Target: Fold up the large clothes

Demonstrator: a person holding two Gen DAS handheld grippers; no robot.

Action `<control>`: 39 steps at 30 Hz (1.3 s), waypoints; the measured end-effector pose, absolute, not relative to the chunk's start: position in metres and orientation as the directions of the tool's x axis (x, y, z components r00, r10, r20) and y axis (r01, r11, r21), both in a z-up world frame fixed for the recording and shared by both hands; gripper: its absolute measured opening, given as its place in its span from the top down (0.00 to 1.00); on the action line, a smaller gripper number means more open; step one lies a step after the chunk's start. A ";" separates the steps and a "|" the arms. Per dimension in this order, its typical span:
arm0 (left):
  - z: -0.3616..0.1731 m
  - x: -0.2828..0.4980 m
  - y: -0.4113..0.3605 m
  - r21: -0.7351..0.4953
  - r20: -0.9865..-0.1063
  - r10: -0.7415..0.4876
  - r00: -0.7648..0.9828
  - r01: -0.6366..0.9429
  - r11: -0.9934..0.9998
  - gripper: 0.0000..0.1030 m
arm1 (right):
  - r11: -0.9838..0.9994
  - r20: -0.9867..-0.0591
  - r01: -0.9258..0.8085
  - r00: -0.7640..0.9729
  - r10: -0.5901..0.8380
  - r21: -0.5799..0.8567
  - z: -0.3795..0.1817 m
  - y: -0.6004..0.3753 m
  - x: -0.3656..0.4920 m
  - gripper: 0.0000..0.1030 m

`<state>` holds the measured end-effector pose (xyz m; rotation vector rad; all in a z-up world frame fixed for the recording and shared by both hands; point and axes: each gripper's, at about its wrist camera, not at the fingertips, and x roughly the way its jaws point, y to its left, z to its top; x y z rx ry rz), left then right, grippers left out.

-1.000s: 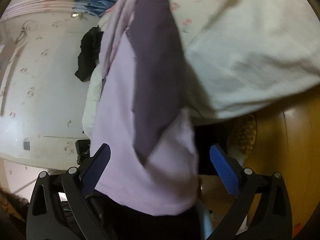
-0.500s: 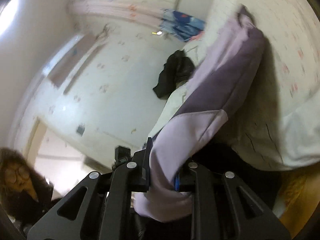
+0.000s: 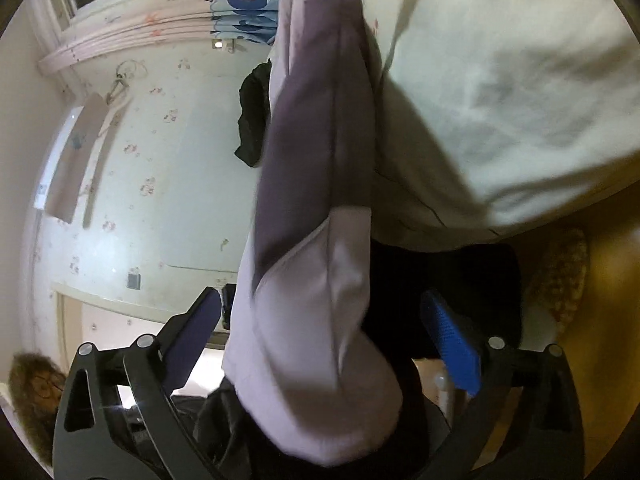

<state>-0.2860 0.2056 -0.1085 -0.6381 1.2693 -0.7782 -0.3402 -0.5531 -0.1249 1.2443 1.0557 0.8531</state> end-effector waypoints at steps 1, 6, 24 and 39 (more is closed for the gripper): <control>-0.111 -0.280 0.201 -0.802 -0.568 -0.816 0.108 0.150 0.578 0.12 | 0.125 -0.131 0.040 0.303 0.944 0.991 -0.128 -0.545 -0.334 0.07; -0.115 -0.274 0.171 -0.765 -0.614 -0.783 0.096 0.170 0.621 0.50 | 0.073 -0.043 -0.106 0.263 0.964 0.992 -0.110 -0.501 -0.318 0.50; -0.049 -0.317 0.078 -0.090 -0.888 -0.312 0.338 0.538 0.838 0.77 | 0.203 -0.166 -0.093 0.305 0.938 0.975 -0.095 -0.530 -0.335 0.74; -0.051 -0.315 0.096 -0.107 -0.877 -0.317 0.361 0.498 0.861 0.25 | 0.197 -0.197 0.028 0.300 0.933 0.980 -0.141 -0.528 -0.338 0.46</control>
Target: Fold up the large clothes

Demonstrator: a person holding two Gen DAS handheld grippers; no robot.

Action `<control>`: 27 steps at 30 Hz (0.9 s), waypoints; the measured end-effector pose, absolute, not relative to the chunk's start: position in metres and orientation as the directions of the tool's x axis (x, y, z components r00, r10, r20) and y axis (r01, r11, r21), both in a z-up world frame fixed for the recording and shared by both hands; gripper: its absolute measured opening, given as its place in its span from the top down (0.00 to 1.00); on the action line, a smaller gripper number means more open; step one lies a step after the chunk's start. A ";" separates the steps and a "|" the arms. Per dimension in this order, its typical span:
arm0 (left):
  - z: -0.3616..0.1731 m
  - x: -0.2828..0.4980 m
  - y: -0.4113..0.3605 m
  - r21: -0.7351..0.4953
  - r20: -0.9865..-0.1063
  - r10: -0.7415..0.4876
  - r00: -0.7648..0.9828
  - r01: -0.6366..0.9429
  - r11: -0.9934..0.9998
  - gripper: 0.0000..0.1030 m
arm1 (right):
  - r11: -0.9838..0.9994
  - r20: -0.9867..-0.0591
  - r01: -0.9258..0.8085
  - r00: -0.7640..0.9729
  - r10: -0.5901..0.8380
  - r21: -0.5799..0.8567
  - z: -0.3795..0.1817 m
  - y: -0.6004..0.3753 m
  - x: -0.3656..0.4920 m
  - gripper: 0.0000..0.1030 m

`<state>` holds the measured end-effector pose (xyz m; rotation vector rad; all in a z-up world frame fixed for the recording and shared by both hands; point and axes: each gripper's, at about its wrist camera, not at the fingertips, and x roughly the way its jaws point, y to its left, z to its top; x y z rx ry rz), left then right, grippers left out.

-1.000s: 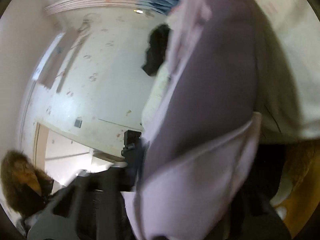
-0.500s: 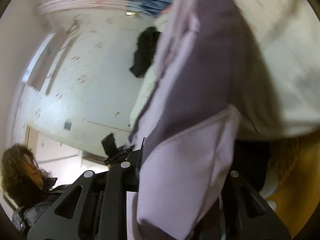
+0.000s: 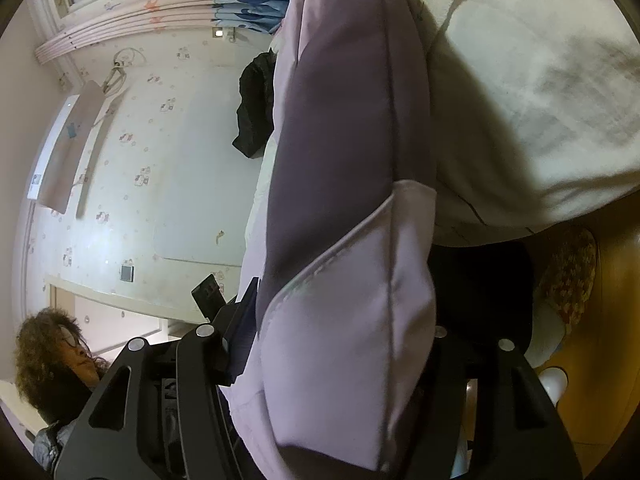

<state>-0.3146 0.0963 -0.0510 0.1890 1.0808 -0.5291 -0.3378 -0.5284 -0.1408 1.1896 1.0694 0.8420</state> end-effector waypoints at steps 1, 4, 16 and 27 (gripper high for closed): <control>-0.051 -0.315 0.095 -0.099 -0.876 -0.313 0.365 0.500 0.861 0.25 | 0.202 -0.201 0.029 0.300 0.933 0.979 -0.141 -0.529 -0.339 0.46; -0.051 -0.317 0.092 -0.087 -0.876 -0.307 0.372 0.504 0.859 0.23 | 0.201 -0.199 0.025 0.299 0.933 0.979 -0.139 -0.530 -0.343 0.46; -0.048 -0.324 0.084 -0.003 -0.872 -0.253 0.419 0.512 0.859 0.23 | 0.206 -0.196 0.001 0.316 0.928 0.978 -0.128 -0.530 -0.352 0.46; -0.048 -0.329 0.085 0.026 -0.861 -0.241 0.447 0.513 0.858 0.21 | 0.222 -0.191 -0.059 0.328 0.925 0.973 -0.103 -0.527 -0.358 0.52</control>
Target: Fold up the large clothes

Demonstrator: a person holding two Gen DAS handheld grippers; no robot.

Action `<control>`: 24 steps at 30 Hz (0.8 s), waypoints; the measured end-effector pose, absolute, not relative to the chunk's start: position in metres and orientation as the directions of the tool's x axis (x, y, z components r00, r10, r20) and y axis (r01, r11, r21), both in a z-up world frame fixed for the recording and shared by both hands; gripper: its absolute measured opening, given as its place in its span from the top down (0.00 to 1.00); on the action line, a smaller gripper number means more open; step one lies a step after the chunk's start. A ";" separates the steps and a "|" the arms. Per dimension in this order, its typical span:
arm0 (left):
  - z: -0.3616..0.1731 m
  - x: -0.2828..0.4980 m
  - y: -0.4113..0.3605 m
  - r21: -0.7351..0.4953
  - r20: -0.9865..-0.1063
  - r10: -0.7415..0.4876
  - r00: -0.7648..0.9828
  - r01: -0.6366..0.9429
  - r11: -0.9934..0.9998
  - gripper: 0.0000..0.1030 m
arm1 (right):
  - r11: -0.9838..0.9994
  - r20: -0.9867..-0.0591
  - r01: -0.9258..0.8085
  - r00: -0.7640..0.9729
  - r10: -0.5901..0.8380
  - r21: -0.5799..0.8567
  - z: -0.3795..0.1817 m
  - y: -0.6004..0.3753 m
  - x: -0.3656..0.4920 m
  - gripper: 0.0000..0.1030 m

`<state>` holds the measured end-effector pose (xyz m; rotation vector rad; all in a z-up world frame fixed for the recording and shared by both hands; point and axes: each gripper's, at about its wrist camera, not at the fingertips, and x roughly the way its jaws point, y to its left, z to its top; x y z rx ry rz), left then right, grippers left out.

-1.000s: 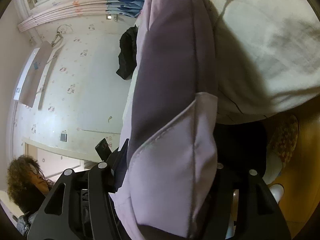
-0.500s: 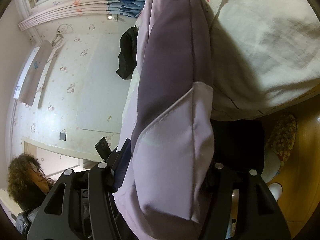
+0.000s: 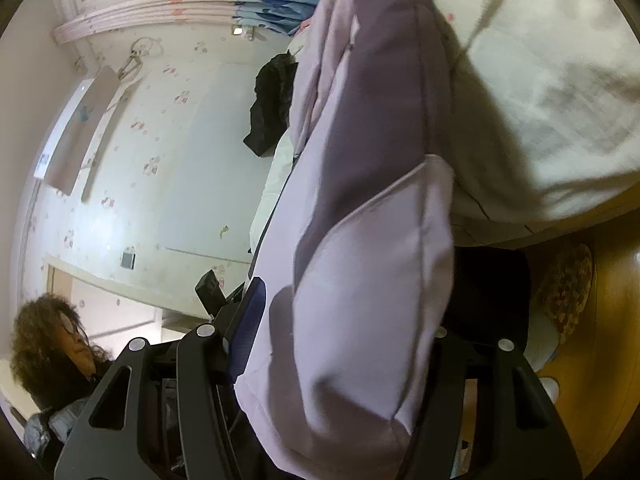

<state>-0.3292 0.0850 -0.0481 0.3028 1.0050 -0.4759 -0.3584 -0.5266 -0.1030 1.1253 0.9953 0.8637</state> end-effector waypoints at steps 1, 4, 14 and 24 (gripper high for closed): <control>-0.050 -0.326 0.090 -0.029 -0.864 -0.277 0.420 0.509 0.860 0.20 | 0.224 -0.189 -0.072 0.333 0.924 0.972 -0.098 -0.525 -0.358 0.58; -0.074 -0.304 0.115 -0.395 -0.827 -0.517 0.221 0.426 0.814 0.39 | 0.228 -0.166 -0.123 0.381 0.910 0.966 -0.083 -0.525 -0.358 0.69; -0.002 -0.297 0.175 -0.742 -0.496 -0.808 0.317 0.327 0.585 0.85 | 0.128 0.047 -0.312 0.498 0.866 0.941 -0.012 -0.521 -0.349 0.76; 0.000 -0.326 0.190 -0.758 -0.472 -0.836 0.279 0.356 0.547 0.85 | 0.063 0.136 -0.350 0.517 0.845 0.935 -0.005 -0.536 -0.364 0.76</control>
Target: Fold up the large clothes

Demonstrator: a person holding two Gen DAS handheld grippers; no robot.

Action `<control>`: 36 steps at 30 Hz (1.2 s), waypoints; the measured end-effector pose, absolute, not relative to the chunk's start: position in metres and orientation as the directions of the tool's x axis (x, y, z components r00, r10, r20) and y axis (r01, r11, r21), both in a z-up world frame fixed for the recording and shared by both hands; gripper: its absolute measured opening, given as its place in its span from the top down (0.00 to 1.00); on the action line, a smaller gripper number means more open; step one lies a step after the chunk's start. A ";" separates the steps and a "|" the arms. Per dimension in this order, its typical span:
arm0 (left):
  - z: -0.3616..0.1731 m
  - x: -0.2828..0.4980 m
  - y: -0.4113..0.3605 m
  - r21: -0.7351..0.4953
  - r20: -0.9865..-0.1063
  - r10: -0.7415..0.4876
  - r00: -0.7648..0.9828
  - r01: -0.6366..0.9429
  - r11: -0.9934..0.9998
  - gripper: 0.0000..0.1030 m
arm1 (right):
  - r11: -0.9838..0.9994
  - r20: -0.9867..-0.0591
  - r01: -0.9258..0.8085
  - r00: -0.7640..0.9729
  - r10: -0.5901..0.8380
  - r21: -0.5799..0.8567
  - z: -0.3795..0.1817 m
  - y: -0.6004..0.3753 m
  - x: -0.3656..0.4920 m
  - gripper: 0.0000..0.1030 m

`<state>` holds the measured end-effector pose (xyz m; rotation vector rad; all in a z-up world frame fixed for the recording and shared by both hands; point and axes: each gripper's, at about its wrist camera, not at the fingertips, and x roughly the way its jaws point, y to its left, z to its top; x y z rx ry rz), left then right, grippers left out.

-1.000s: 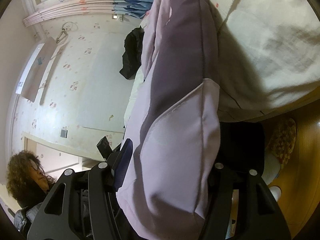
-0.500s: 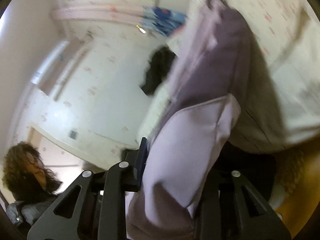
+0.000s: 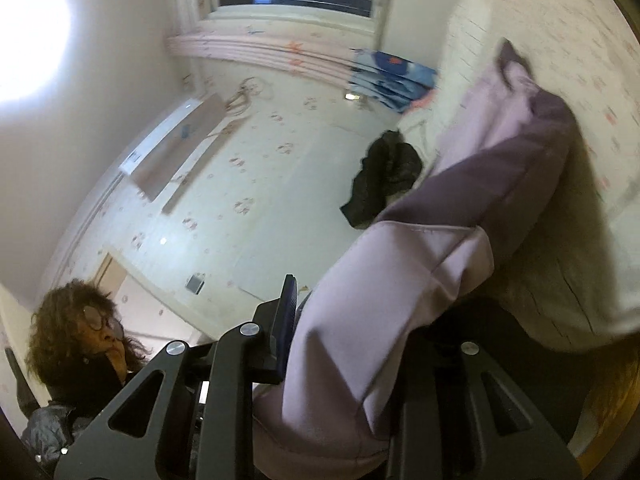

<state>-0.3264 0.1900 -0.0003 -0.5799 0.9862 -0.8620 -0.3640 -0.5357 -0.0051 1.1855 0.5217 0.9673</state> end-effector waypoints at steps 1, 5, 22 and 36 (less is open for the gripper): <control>-0.012 -0.329 0.193 -0.773 -0.472 -0.840 0.269 0.333 0.541 0.85 | 0.056 0.136 -0.338 0.518 0.844 0.939 -0.010 -0.535 -0.365 0.76; -0.007 -0.346 0.197 -0.797 -0.415 -0.864 0.286 0.344 0.497 0.85 | 0.044 0.164 -0.371 0.509 0.845 0.927 0.000 -0.530 -0.372 0.76; 0.071 -0.354 0.200 -0.763 -0.222 -0.899 0.377 0.507 0.401 0.85 | -0.028 0.330 -0.572 0.432 0.839 0.820 0.068 -0.531 -0.367 0.76; 0.073 -0.271 0.204 -0.830 -0.117 -0.877 0.467 0.439 0.344 0.85 | -0.027 0.353 -0.551 0.496 0.793 0.834 0.079 -0.540 -0.305 0.76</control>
